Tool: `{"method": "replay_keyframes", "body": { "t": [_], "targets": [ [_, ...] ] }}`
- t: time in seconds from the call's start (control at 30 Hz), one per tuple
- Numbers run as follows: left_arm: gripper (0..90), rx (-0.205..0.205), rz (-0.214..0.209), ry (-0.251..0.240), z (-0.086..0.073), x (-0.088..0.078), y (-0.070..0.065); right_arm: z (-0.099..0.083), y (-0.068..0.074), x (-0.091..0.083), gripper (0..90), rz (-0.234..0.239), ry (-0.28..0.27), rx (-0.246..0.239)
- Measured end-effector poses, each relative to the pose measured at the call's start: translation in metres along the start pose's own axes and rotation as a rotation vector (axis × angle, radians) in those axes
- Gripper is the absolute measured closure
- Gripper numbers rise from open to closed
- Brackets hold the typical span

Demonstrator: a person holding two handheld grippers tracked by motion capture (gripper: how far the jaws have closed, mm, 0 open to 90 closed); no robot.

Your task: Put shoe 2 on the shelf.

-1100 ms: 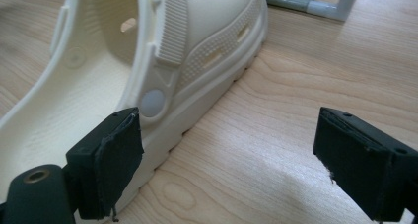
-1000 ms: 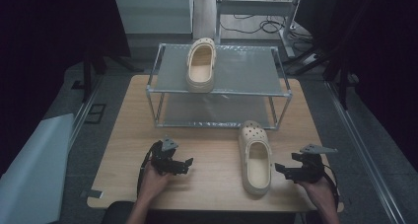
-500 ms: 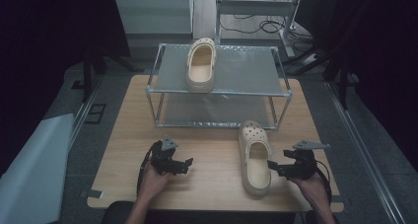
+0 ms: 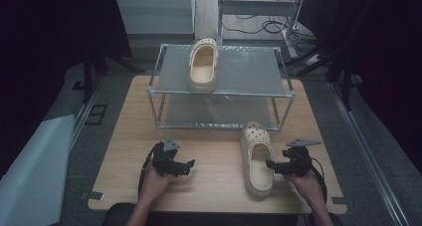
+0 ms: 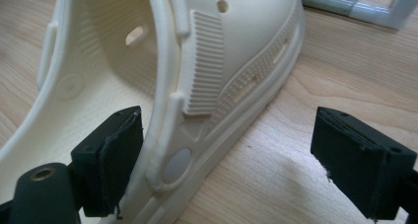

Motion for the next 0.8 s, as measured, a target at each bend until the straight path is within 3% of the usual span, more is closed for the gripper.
{"method": "replay_keyframes", "body": {
  "t": [0.17,0.43,0.63,0.8],
  "targets": [
    [0.0,0.0,-0.001,0.003,0.0,0.0,0.0,-0.003,-0.014,-0.006,13.0,-0.045,-0.001,0.02],
    [0.0,-0.006,-0.008,0.004,0.0,0.001,0.0,-0.007,-0.039,-0.012,12.9,-0.057,-0.006,0.083],
    [0.0,-0.001,-0.008,0.025,-0.002,0.004,0.0,-0.005,-0.04,-0.01,13.7,-0.037,0.028,0.091],
    [0.0,-0.001,-0.01,0.025,-0.002,0.004,0.0,0.004,-0.034,-0.001,15.1,0.033,0.066,0.138]
  ]
}}
Point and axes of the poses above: each handheld gripper's, and its own axes: x roughly forward along the jaws, z roughly out of its top, y roughly to its left, the point moved 7 cm from there along x, roughly forward along the jaws, and after that the axes turned 12 degrees about y, right-handed, at the moved point
